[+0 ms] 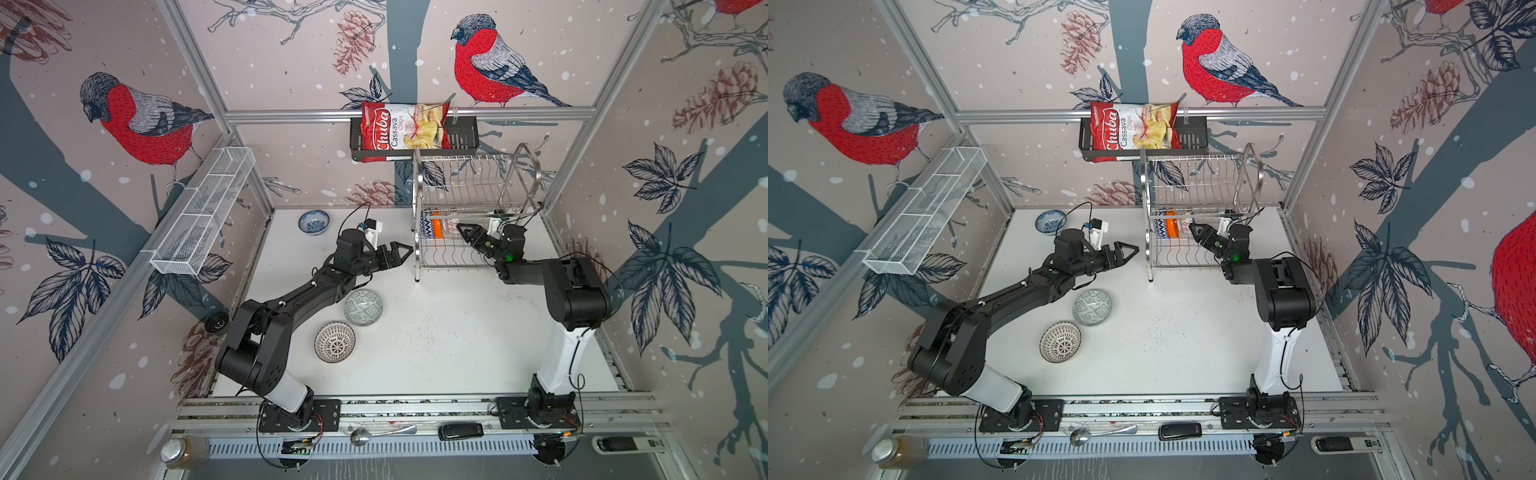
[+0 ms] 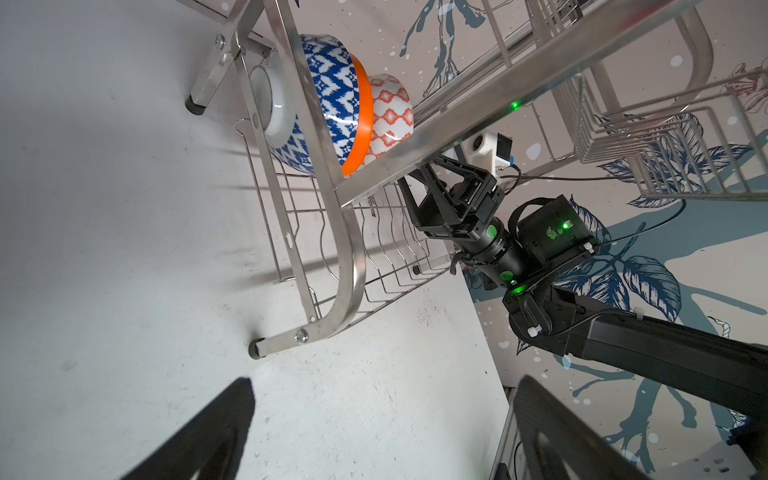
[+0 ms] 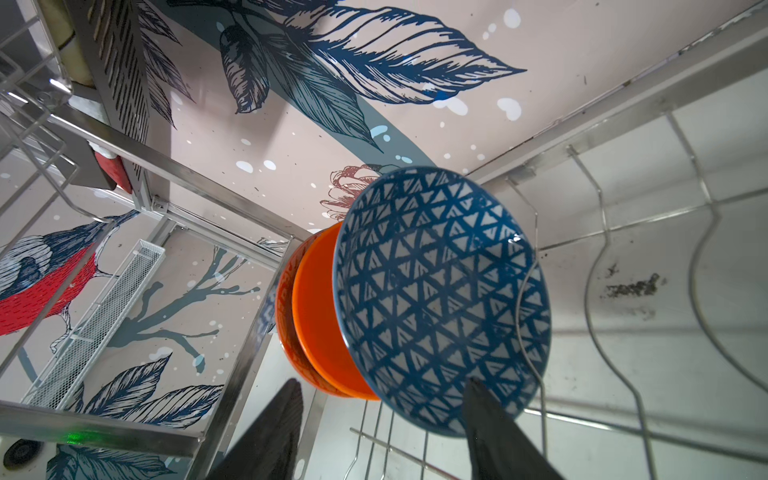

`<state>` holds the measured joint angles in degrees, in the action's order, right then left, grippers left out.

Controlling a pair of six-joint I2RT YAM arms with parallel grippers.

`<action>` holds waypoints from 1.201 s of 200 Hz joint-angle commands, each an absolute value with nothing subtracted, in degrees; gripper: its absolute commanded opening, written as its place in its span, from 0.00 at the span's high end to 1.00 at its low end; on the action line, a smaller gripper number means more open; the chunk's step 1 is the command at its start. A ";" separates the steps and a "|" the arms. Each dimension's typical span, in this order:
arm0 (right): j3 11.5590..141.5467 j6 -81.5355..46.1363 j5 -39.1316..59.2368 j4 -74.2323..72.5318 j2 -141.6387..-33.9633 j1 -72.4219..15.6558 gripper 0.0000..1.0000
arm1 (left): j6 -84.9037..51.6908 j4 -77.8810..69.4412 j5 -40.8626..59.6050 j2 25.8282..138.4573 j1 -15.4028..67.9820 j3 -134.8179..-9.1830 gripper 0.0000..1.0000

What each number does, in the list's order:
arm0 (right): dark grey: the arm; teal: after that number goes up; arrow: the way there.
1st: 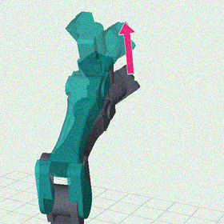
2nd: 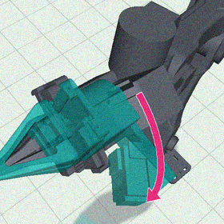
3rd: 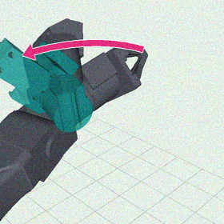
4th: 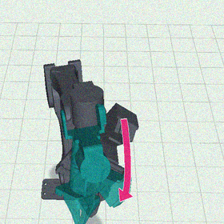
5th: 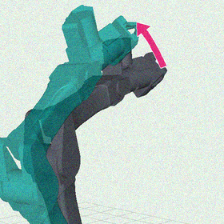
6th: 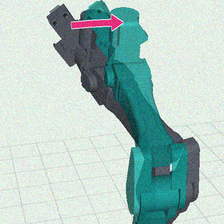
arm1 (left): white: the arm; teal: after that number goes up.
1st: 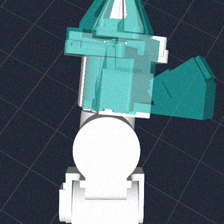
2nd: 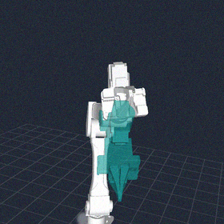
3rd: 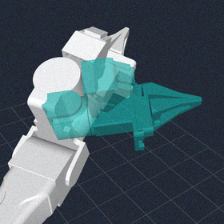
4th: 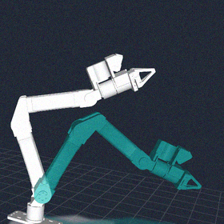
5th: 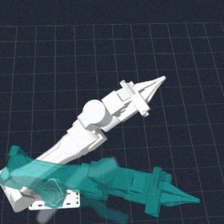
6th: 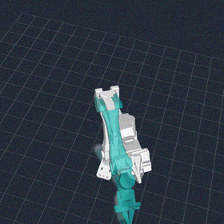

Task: Load the bowls into the dish rack
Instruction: 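Open the right gripper to release the blue bowl and draw back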

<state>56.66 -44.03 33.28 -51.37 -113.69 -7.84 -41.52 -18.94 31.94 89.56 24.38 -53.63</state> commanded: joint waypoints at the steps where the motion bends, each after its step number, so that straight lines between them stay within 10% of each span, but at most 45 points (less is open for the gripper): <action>1: 55.54 -44.78 32.38 -56.63 -112.38 -7.66 0.36 | -40.43 -20.53 32.68 89.19 24.26 -54.10 0.03; 97: 52.31 -45.55 31.62 -60.84 -109.97 -7.30 0.00 | -40.44 -20.49 32.57 89.38 24.26 -54.03 0.03; 240: 49.86 -48.43 33.27 -66.61 -108.04 -9.04 0.00 | -40.55 -20.49 32.73 89.38 24.26 -54.03 0.02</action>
<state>50.02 -47.94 32.10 -63.44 -108.68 -8.62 -41.52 -18.94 31.97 89.58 24.38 -53.63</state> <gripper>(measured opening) 0.995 0.976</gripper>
